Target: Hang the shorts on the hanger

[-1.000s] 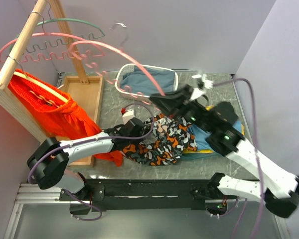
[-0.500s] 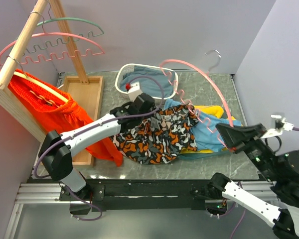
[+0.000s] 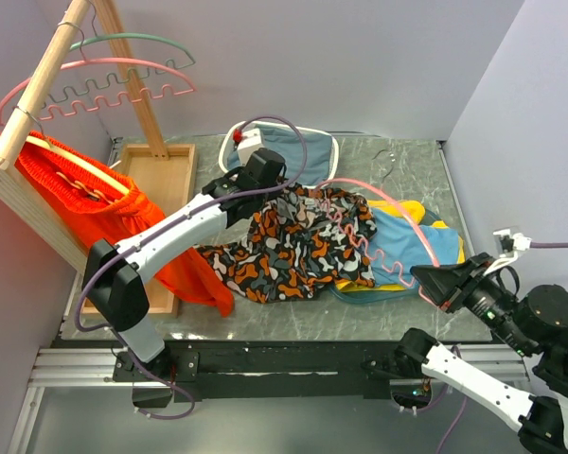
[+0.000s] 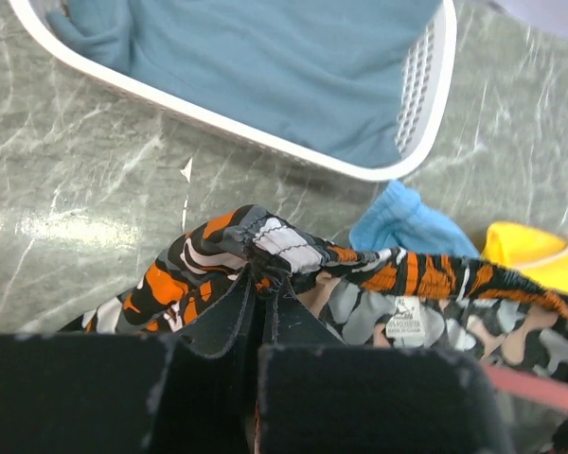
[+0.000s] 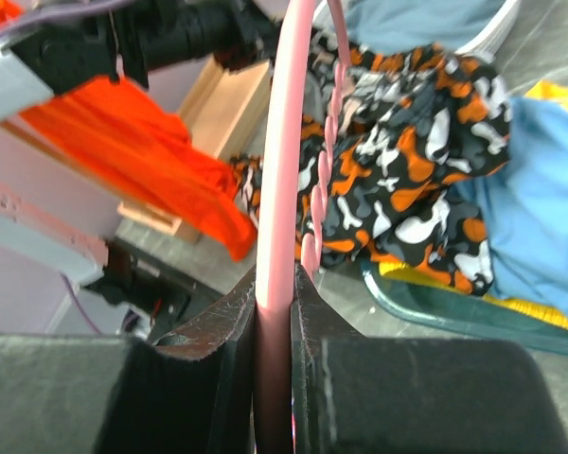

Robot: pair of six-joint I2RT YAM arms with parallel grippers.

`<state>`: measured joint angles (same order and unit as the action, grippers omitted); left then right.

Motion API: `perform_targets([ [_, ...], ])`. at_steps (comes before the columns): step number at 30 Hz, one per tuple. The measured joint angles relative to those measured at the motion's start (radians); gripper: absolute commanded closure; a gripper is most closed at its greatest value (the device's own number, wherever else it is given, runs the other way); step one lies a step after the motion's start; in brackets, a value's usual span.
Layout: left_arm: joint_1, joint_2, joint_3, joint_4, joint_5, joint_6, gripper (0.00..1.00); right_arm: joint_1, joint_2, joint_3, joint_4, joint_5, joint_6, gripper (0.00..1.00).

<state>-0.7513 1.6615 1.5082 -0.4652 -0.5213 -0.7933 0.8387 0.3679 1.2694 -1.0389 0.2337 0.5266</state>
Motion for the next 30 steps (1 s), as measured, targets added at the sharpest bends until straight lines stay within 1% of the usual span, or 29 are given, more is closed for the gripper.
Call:
perform_targets([
  [9, -0.001, 0.000, -0.001, -0.002, 0.081, 0.124, 0.99, -0.001, 0.013, -0.113, 0.064, -0.108, -0.001, 1.00],
  [16, -0.009, -0.053, -0.080, 0.005, 0.150, 0.193, 0.99, -0.001, 0.015, -0.246, 0.219, -0.152, -0.025, 1.00],
  [20, -0.037, -0.091, -0.104, -0.023, 0.148, 0.216, 0.98, -0.001, 0.002, -0.335, 0.304, -0.175, -0.033, 1.00],
  [24, -0.061, -0.131, -0.142, -0.026, 0.146, 0.230, 0.92, -0.001, -0.019, -0.410, 0.388, -0.198, -0.037, 1.00],
  [25, -0.069, -0.146, -0.157, -0.027, 0.146, 0.232, 0.88, -0.001, -0.024, -0.436, 0.413, -0.202, -0.038, 1.00],
  [27, -0.080, -0.168, -0.180, -0.024, 0.145, 0.234, 0.82, -0.001, -0.024, -0.481, 0.468, -0.209, -0.038, 1.00],
  [30, -0.105, -0.195, -0.220, -0.011, 0.136, 0.233, 0.78, -0.001, -0.024, -0.562, 0.544, -0.211, -0.038, 1.00],
])
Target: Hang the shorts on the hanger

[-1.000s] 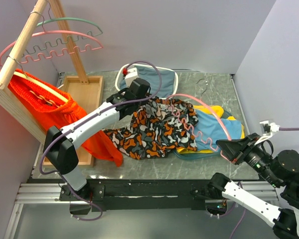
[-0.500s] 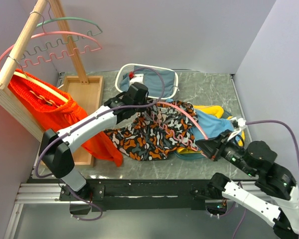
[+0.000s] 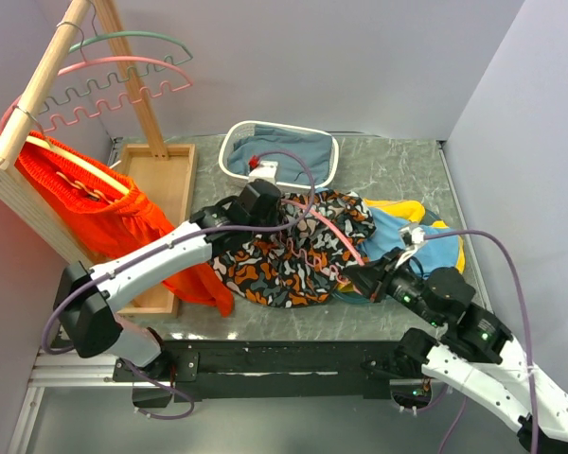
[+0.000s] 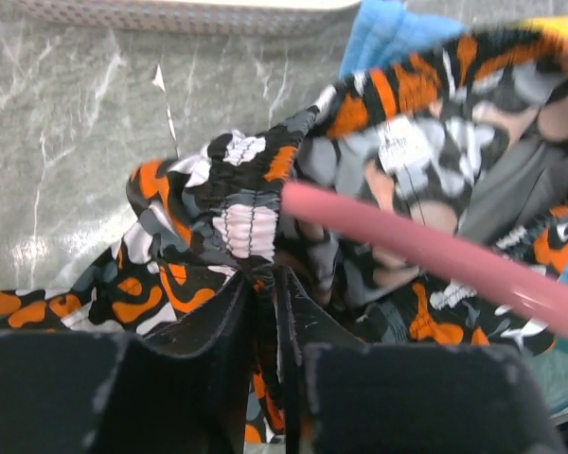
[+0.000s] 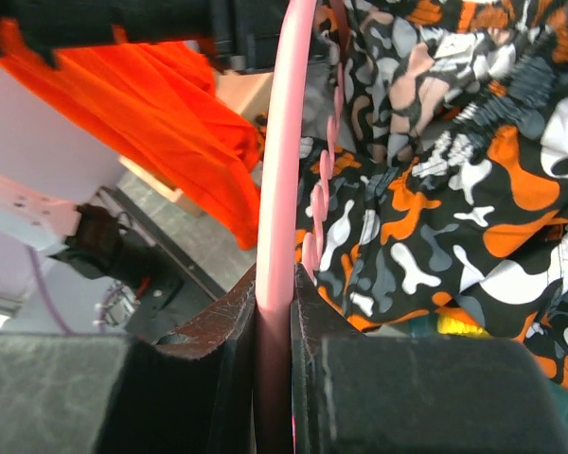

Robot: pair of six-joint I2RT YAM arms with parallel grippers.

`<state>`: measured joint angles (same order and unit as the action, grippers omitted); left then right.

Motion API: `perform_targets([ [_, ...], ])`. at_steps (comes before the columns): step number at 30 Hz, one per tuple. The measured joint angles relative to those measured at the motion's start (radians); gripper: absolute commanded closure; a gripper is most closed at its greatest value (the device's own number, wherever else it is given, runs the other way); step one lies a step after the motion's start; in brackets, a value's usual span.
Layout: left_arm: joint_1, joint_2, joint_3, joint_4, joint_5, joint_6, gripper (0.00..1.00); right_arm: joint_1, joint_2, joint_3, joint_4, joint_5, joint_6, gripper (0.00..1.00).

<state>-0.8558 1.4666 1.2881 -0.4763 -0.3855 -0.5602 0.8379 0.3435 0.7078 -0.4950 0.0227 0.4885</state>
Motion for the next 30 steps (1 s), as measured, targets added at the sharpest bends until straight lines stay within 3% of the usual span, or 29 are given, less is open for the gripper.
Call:
perform_targets([
  [5, -0.010, -0.024, -0.061, 0.022, -0.009, -0.002, 0.55, 0.000, -0.004, -0.100, 0.081, 0.010, -0.007, 1.00],
  [11, -0.014, -0.082, -0.129, 0.072, 0.011, 0.000, 0.42, 0.000, -0.031, -0.140, 0.102, 0.013, -0.012, 1.00],
  [21, -0.040, -0.274, -0.211, 0.237, 0.190, 0.042, 0.39, 0.000, -0.022, -0.140, 0.113, 0.014, -0.026, 1.00],
  [26, -0.041, -0.282, -0.211, 0.289, 0.239, 0.033, 0.44, 0.000, -0.020, -0.140, 0.114, 0.013, -0.030, 1.00],
  [30, -0.041, -0.260, -0.238, 0.322, 0.255, -0.070, 0.45, 0.000, -0.017, -0.140, 0.117, 0.012, -0.033, 1.00],
])
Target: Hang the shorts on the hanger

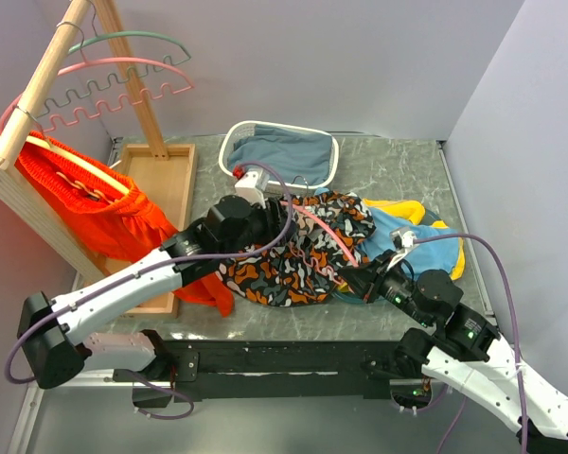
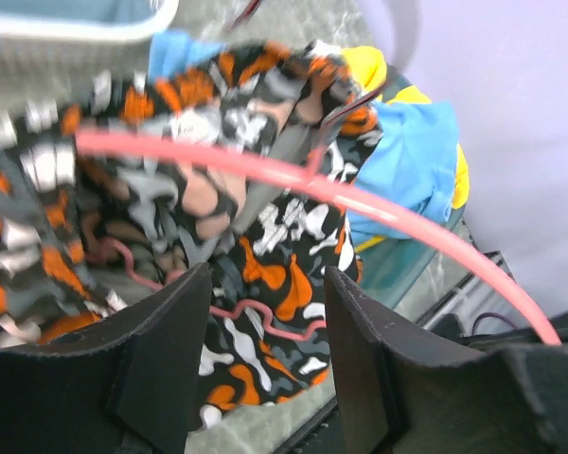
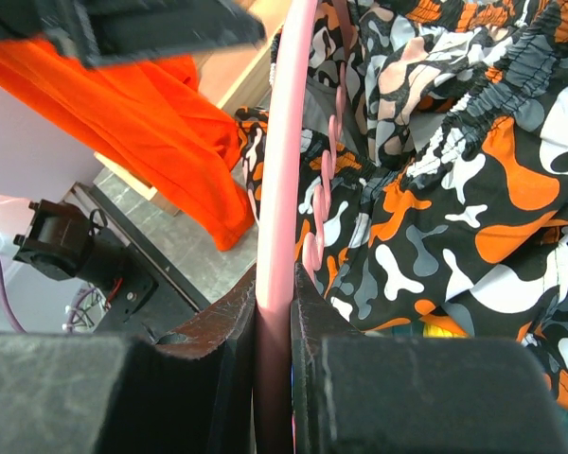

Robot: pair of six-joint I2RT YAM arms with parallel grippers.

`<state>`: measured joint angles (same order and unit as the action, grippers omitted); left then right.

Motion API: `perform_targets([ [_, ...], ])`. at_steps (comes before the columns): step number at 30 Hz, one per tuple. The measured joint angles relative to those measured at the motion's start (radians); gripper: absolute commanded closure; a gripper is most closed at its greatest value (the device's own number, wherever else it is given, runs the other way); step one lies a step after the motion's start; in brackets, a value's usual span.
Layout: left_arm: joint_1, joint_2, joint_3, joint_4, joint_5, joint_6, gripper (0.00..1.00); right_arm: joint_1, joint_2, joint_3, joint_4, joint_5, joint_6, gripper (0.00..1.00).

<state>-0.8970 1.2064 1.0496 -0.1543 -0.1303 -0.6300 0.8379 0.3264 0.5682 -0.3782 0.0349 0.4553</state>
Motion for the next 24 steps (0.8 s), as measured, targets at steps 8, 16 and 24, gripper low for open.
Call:
perform_targets([
  [8, 0.000, 0.013, -0.087, 0.013, -0.048, -0.346, 0.50, 0.000, 0.005, -0.005, 0.016, 0.001, -0.004, 1.00],
  [16, -0.004, -0.025, -0.097, 0.031, -0.146, -0.612, 0.52, 0.000, 0.007, -0.005, 0.019, 0.002, -0.005, 1.00],
  [24, 0.025, -0.043, -0.109, 0.090, -0.229, -0.774, 0.50, 0.000, 0.010, -0.005, 0.019, 0.002, -0.005, 1.00],
])
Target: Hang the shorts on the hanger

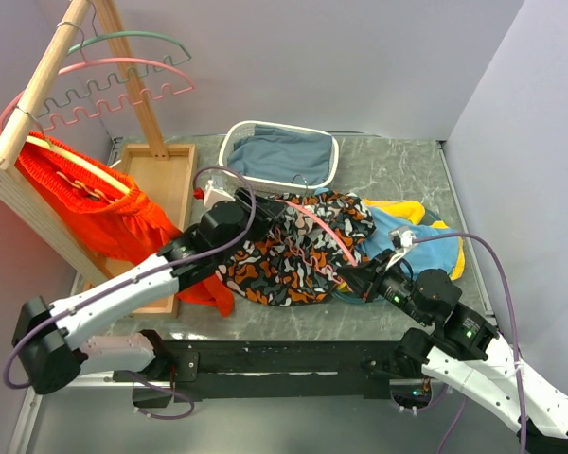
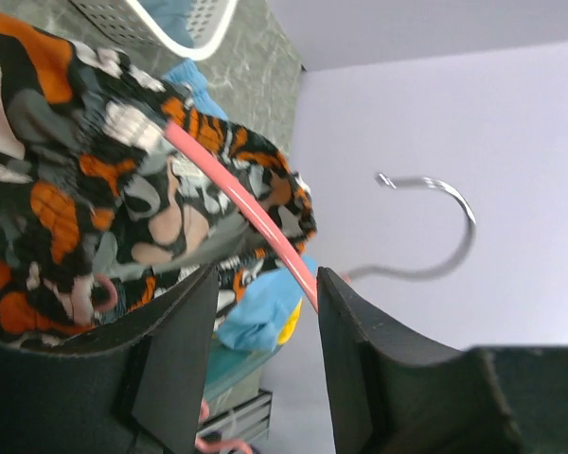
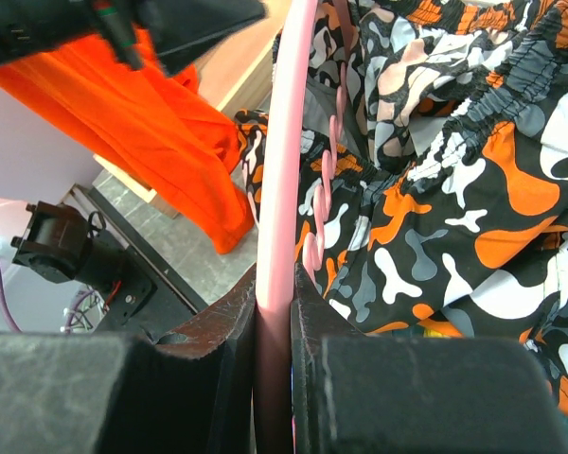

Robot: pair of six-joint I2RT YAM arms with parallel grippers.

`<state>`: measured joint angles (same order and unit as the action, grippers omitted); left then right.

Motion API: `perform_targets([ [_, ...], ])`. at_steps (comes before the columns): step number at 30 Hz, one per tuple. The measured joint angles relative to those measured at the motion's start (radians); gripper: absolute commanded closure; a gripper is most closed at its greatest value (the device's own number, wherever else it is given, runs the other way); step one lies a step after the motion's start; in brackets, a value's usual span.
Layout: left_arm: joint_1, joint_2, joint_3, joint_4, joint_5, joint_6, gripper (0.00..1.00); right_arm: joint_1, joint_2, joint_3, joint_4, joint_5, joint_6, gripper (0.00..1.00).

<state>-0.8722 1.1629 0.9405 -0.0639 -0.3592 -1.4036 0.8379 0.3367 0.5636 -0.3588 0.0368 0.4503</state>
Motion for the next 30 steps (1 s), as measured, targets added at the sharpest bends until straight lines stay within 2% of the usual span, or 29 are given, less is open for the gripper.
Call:
perform_targets([
  [9, 0.043, 0.123, 0.000, 0.083, 0.026, -0.130, 0.48, 0.000, 0.006, -0.003, 0.008, 0.000, 0.000, 1.00],
  [19, 0.066, 0.211, 0.014, 0.154, 0.057, -0.204, 0.54, 0.000, 0.009, -0.013, 0.015, 0.000, 0.000, 1.00],
  [22, 0.066, 0.240, 0.014, 0.165, 0.069, -0.231, 0.59, 0.000, 0.010, -0.014, 0.013, 0.000, -0.002, 1.00],
  [25, 0.066, 0.256, 0.014, 0.186, 0.073, -0.249, 0.73, 0.000, 0.016, -0.014, 0.011, 0.003, -0.002, 1.00],
  [26, 0.066, 0.259, 0.014, 0.191, 0.073, -0.251, 0.84, 0.000, 0.017, -0.014, 0.006, 0.003, -0.002, 1.00],
  [29, 0.066, 0.261, 0.018, 0.210, 0.071, -0.297, 0.99, 0.000, 0.017, -0.014, -0.003, 0.007, -0.003, 1.00],
  [30, 0.066, 0.261, 0.025, 0.222, 0.069, -0.322, 0.99, 0.001, 0.017, -0.014, -0.008, 0.008, -0.003, 0.96],
])
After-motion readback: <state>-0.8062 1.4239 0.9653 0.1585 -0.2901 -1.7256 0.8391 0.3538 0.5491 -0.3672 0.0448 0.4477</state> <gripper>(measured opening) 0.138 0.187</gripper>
